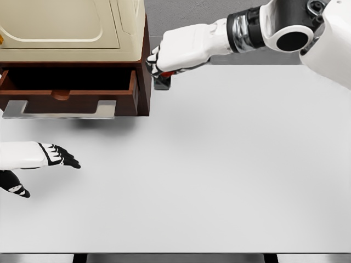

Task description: Open the cabinet drawer with left arm, and place a switch into the drawer with right arm

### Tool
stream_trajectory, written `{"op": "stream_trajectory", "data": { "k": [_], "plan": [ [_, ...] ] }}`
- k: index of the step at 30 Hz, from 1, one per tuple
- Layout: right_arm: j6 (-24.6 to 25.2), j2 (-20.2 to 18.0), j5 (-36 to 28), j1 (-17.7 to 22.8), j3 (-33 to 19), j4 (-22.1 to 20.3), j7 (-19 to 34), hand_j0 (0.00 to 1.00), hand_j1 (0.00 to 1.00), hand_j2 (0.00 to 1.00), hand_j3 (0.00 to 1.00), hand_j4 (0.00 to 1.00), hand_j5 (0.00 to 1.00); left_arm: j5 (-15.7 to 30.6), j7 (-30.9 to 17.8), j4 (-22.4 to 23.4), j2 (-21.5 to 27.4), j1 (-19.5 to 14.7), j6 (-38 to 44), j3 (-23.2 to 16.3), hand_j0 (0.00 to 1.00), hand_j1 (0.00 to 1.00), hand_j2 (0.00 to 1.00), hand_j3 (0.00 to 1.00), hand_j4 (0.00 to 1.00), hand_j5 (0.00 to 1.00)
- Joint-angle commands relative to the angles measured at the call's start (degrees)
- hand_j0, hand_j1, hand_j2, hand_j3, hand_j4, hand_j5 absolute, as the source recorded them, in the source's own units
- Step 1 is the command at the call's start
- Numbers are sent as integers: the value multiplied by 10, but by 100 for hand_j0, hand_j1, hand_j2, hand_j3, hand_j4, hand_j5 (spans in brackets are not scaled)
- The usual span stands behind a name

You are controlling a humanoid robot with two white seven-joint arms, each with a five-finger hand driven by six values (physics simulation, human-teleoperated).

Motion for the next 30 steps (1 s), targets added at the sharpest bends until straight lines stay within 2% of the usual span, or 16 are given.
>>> {"op": "stream_trajectory", "data": {
  "k": [1,7,17,24,28,30],
  "plan": [
    [1,0,-23,0,2,-2,0,35,35,35,35,35,35,5,0,0,1,0,1,1,100,100,100,100,100,100],
    [1,38,-27,-22,20,-2,0,35,35,35,35,35,35,6,0,0,2,0,1,0,100,100,100,100,100,100],
    [1,46,-50,-53,20,-2,0,35,35,35,35,35,35,5,0,0,2,1,1,1,100,100,100,100,100,100],
    [1,91,-52,-55,27,1,0,35,35,35,35,35,35,5,0,0,3,1,1,1,100,100,100,100,100,100],
    [1,105,-52,-56,23,17,0,35,35,35,35,35,35,5,0,0,3,1,1,0,100,100,100,100,100,100],
    [1,122,-52,-56,21,52,0,35,35,35,35,35,35,5,0,0,3,1,1,1,100,100,100,100,100,100]
  ]
}}
